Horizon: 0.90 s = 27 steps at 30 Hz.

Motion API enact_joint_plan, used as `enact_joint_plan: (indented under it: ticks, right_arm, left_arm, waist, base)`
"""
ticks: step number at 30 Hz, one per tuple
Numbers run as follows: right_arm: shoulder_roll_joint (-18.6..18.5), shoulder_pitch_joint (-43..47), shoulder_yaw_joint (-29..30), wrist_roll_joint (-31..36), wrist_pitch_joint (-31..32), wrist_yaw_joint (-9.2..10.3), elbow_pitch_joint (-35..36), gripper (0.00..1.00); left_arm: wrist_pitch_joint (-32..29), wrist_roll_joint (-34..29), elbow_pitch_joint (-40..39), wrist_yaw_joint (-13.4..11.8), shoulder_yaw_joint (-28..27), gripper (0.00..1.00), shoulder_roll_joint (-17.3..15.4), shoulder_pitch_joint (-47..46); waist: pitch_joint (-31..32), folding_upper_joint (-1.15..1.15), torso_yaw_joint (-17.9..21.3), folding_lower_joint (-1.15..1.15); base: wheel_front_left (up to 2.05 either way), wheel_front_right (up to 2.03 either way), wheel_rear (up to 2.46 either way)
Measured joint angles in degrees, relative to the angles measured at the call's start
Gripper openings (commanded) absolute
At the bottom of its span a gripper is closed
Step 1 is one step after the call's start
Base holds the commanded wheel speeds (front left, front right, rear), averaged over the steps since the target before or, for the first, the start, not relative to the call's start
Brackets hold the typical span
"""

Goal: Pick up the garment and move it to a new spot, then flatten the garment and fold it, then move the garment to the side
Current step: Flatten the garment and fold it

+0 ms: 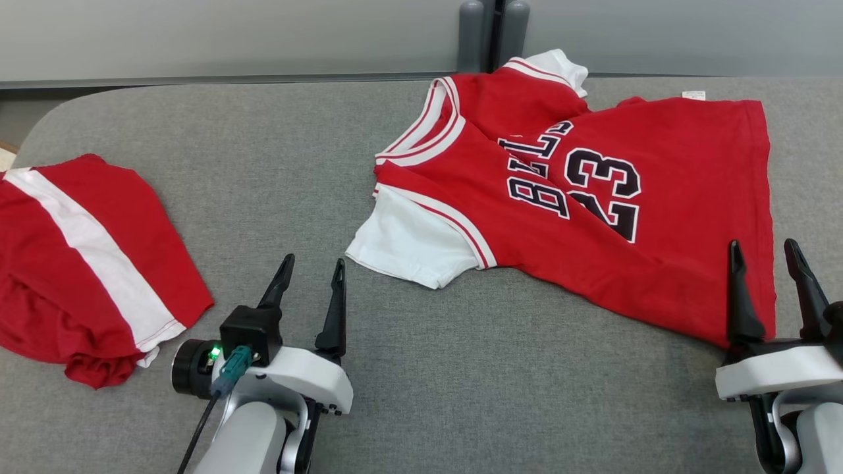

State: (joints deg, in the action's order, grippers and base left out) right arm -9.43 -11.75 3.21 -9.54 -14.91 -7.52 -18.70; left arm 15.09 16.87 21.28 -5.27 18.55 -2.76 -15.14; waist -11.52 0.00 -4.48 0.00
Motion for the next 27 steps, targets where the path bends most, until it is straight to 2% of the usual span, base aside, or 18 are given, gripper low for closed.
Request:
enact_joint_plan:
  ticks: [2, 7, 12, 17, 18, 19, 20, 21, 27]
  right_arm:
    - [0.09, -0.11, -0.14, 0.00, -0.04, 0.00, 0.58, 1.00]
    - [0.34, -0.45, -0.09, -0.02, -0.05, 0.00, 1.31, 1.00]
    - [0.46, -0.86, -0.25, -0.01, -0.07, 0.00, 1.92, 1.00]
    - [0.53, -1.05, 0.07, 0.00, -0.07, 0.00, 2.30, 1.00]
    - [0.57, -1.06, 0.09, 0.00, -0.08, 0.00, 2.31, 1.00]
    - [0.64, -1.07, 0.14, 0.00, -0.08, 0.00, 2.32, 1.00]
    - [0.68, -1.07, 0.21, 0.00, -0.08, 0.00, 2.32, 1.00]
    - [0.70, -1.07, 0.26, 0.00, -0.14, 0.00, 2.32, 1.00]
    - [0.93, -1.04, 0.52, 0.18, -0.15, 0.00, 2.13, 1.00]
  left_arm:
    - [-0.01, -0.92, 6.51, -0.25, 1.12, 1.00, -0.02, -3.51]
    - [-0.01, -1.24, 17.08, 0.13, 3.00, 1.00, 0.00, -10.69]
    - [-0.01, -1.34, 25.48, 0.25, 4.41, 1.00, 0.01, -16.18]
    - [-0.21, -0.07, 32.23, 1.55, 6.32, 1.00, 0.00, -18.99]
    - [-0.45, 0.42, 33.25, 2.00, 6.73, 0.46, -0.01, -19.53]
    - [-0.44, 0.94, 33.92, 2.33, 7.06, 0.46, -0.04, -19.95]
    - [-0.43, 1.59, 34.43, 2.74, 7.32, 0.09, 0.00, -20.29]
    - [-0.42, 2.22, 34.77, 3.05, 7.59, 0.00, 0.05, -20.51]
    - [-0.18, 5.47, 35.30, 3.82, 8.33, 0.00, 0.09, -20.61]
  waist:
    - [-1.01, 0.00, 0.98, 0.00]
    - [-2.86, 0.00, 2.73, 0.00]
    - [-4.33, 0.00, 4.46, 0.00]
    - [-4.85, 0.00, 5.68, 0.00]
    - [-4.84, 0.00, 5.84, 0.00]
    - [-4.80, 0.00, 5.95, 0.00]
    - [-4.72, 0.00, 6.02, 0.00]
    - [-4.65, 0.00, 6.06, 0.00]
    - [-4.15, 0.00, 5.90, 0.00]
  base:
    - [0.00, 0.00, 0.00]
    - [0.00, 0.00, 0.00]
    - [0.00, 0.00, 0.00]
    - [0.00, 0.00, 0.00]
    - [0.00, 0.00, 0.00]
    - [0.00, 0.00, 0.00]
    - [0.00, 0.00, 0.00]
    - [0.00, 0.00, 0.00]
    - [0.00, 0.00, 0.00]
